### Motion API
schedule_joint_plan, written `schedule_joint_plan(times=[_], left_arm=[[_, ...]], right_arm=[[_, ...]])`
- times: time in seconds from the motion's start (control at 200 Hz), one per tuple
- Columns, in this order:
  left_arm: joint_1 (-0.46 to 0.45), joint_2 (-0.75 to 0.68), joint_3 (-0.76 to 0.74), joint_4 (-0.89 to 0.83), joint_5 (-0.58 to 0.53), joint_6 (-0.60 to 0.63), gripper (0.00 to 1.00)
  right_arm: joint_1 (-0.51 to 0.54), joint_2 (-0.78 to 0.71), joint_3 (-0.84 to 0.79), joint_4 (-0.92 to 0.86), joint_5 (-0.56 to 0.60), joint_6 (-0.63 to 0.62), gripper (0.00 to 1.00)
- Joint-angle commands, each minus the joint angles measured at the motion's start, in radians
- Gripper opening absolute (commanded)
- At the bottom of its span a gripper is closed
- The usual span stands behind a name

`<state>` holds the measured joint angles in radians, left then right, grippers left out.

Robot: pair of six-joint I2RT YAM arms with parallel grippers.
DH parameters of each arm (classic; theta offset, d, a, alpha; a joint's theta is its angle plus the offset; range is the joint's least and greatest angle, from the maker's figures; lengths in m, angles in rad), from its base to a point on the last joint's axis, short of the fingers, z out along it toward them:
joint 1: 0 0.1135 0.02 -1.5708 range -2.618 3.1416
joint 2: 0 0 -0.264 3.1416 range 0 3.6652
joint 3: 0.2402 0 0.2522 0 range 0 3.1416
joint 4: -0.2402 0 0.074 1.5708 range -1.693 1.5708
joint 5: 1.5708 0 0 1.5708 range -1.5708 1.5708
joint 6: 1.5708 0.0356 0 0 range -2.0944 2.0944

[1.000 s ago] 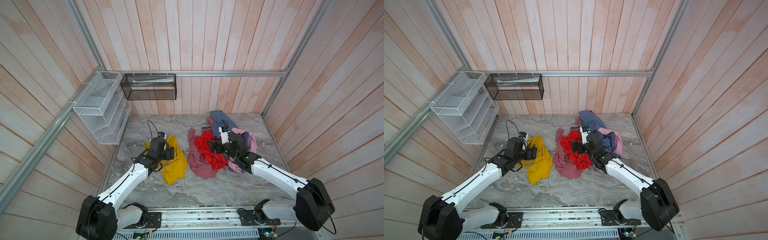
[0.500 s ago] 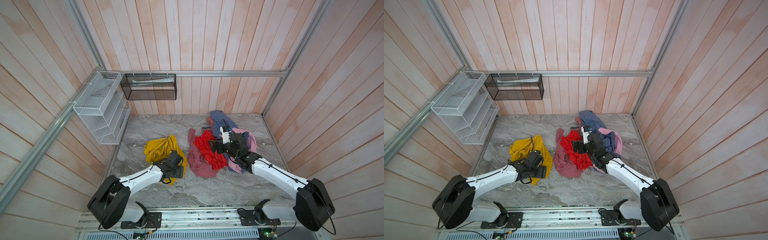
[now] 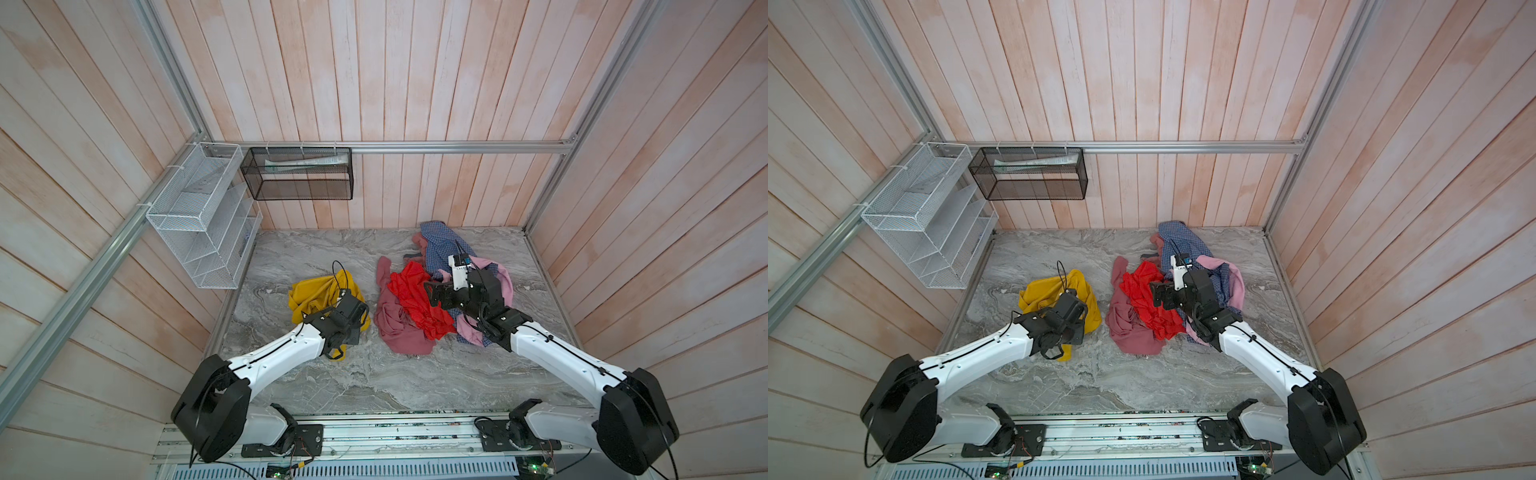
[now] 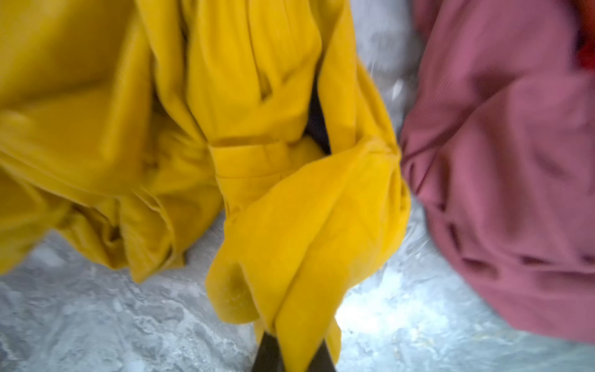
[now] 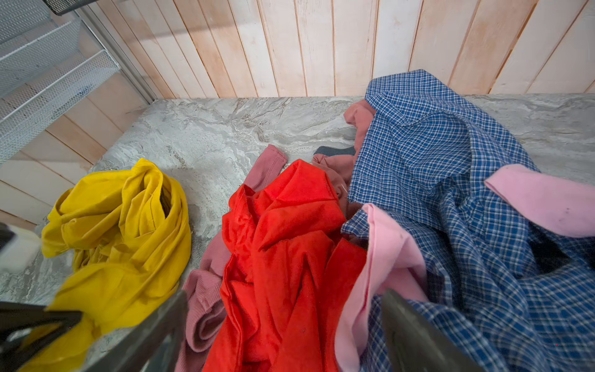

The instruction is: Pick out a specific cloth from the pile

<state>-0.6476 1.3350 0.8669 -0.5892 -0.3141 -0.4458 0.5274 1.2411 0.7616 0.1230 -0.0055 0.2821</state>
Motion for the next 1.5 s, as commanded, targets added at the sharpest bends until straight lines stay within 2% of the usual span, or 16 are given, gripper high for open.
schedule_joint_plan(times=[0.0,0.255,0.4,0.465,0.53,0.6,0.66,0.74,0.83,0.855,0.89,0.91,1.05,1.155,1.41,1.495], left_arm=[[0.043,-0.047,0.094,-0.068,-0.119,0.112,0.02],[0.212,0.011,0.172,-0.018,-0.244,0.295,0.02],[0.309,0.068,0.167,0.142,-0.225,0.407,0.04],[0.351,0.118,0.18,0.171,-0.177,0.425,0.08],[0.385,0.174,0.183,0.182,-0.125,0.417,0.21],[0.394,0.23,0.167,0.181,-0.091,0.407,0.28],[0.396,0.274,0.143,0.19,-0.09,0.381,0.51],[0.416,0.342,0.151,0.186,-0.067,0.319,0.68],[0.441,0.429,0.209,0.181,-0.077,0.267,0.73],[0.441,0.451,0.223,0.184,-0.088,0.264,0.78],[0.442,0.475,0.241,0.189,-0.1,0.261,0.92],[0.441,0.486,0.25,0.191,-0.104,0.263,0.94],[0.445,0.529,0.291,0.17,-0.102,0.269,1.0],[0.449,0.493,0.243,0.247,-0.089,0.311,1.0],[0.479,0.635,0.346,0.272,0.083,0.419,1.0],[0.497,0.696,0.407,0.245,0.126,0.417,0.87]], right_arm=[[-0.003,-0.017,-0.013,-0.004,-0.007,-0.013,0.94],[-0.004,-0.031,-0.014,-0.015,0.005,-0.024,0.94],[-0.003,-0.03,-0.016,-0.019,0.006,-0.024,0.94],[-0.003,-0.03,-0.013,-0.024,0.006,-0.024,0.94],[-0.004,-0.034,-0.014,-0.031,0.007,-0.024,0.94],[-0.004,-0.044,-0.017,-0.033,0.01,-0.026,0.94],[-0.004,-0.052,-0.024,-0.035,0.021,-0.026,0.94],[-0.005,-0.054,-0.03,-0.033,0.025,-0.031,0.94],[-0.005,-0.042,-0.021,-0.045,0.017,-0.04,0.94],[-0.004,-0.041,-0.016,-0.052,0.018,-0.043,0.94],[-0.006,-0.04,-0.011,-0.063,0.017,-0.045,0.94],[-0.005,-0.041,-0.009,-0.066,0.018,-0.047,0.94],[-0.005,-0.073,-0.013,-0.077,0.032,-0.05,0.94],[-0.005,-0.106,-0.023,-0.08,0.051,-0.059,0.95],[-0.02,-0.111,-0.006,-0.109,0.071,-0.081,0.96],[-0.022,-0.115,-0.004,-0.12,0.077,-0.081,0.96]])
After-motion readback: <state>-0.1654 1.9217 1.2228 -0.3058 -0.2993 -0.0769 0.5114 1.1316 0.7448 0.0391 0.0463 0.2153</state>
